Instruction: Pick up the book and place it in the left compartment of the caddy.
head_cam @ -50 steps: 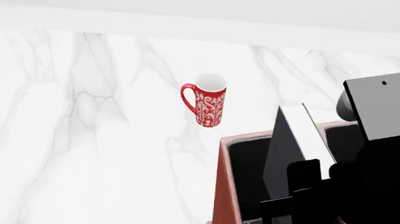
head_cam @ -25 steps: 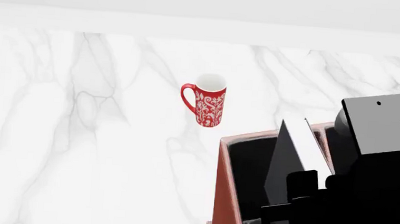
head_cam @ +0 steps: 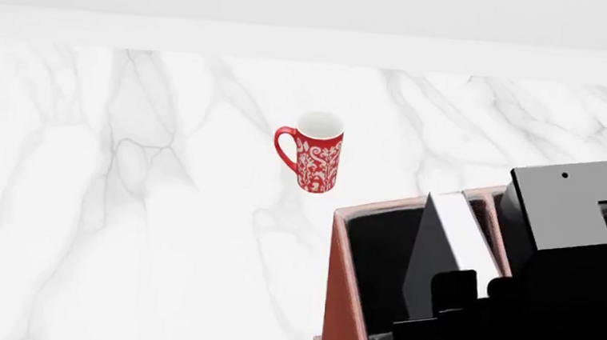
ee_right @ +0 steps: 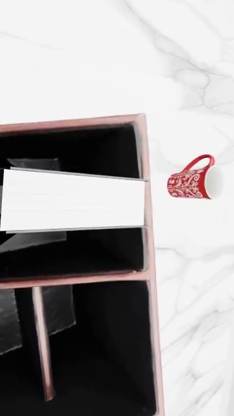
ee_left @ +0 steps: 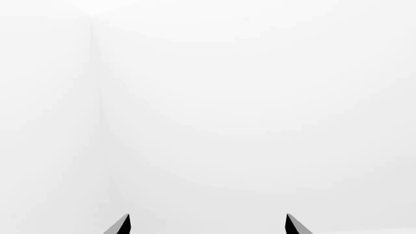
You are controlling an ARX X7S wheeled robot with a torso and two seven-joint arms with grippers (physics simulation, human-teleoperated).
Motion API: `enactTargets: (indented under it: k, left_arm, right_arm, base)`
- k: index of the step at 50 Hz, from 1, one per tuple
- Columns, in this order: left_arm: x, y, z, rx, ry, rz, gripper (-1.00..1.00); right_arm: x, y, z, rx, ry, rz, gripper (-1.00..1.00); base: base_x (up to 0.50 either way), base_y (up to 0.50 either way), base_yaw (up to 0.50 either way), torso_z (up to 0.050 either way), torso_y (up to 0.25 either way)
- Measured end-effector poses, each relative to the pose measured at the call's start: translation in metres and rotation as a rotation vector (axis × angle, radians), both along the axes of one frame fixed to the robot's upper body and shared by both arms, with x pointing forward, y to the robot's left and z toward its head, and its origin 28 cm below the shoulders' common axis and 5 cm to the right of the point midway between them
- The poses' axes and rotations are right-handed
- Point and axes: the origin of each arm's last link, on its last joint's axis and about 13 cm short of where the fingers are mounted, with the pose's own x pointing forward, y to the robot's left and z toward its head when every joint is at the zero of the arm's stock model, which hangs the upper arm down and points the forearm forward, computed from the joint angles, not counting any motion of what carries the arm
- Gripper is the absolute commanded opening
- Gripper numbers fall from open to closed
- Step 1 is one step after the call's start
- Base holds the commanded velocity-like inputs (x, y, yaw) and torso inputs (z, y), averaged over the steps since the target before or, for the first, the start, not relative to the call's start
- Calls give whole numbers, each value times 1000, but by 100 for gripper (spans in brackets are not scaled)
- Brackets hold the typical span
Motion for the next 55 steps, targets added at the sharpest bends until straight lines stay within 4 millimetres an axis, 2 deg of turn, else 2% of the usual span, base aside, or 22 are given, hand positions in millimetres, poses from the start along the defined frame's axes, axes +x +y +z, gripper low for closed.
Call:
enactTargets:
  k: [55]
  left_arm:
    - [-1,0,0,-1,-2,1,100]
  right_arm:
    - [7,-3,-38,-35,-2,16,-100]
  base:
    - [0,0,0,0,1]
